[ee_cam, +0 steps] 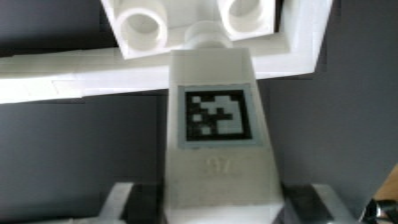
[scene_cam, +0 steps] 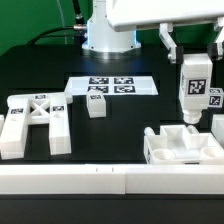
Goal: Assemble chair
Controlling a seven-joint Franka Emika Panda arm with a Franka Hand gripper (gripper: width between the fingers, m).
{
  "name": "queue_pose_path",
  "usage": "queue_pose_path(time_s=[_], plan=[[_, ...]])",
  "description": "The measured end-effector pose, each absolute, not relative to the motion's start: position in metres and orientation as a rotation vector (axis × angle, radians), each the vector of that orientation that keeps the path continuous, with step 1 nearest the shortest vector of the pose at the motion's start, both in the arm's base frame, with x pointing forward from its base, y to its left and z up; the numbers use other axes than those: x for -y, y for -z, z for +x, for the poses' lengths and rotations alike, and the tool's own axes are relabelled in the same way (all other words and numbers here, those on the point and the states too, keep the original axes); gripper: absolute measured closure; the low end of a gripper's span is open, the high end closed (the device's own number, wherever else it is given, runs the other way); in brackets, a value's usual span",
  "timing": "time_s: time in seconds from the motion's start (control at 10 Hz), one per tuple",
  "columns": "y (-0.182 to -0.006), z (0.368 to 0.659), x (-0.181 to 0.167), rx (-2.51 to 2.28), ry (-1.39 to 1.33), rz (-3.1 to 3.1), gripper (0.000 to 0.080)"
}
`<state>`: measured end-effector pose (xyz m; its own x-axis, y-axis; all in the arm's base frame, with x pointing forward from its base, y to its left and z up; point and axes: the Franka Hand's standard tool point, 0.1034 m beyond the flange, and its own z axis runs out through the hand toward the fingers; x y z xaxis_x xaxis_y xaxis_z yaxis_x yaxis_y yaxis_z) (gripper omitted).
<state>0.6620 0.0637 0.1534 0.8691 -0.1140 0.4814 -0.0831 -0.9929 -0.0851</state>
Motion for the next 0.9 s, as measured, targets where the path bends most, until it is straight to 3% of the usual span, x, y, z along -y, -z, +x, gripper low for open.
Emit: queue_pose_path(time_s=[0.9], plan=[[-0.135, 0.664, -0.08, 0.034, 0.724, -3.017, 0.0511]])
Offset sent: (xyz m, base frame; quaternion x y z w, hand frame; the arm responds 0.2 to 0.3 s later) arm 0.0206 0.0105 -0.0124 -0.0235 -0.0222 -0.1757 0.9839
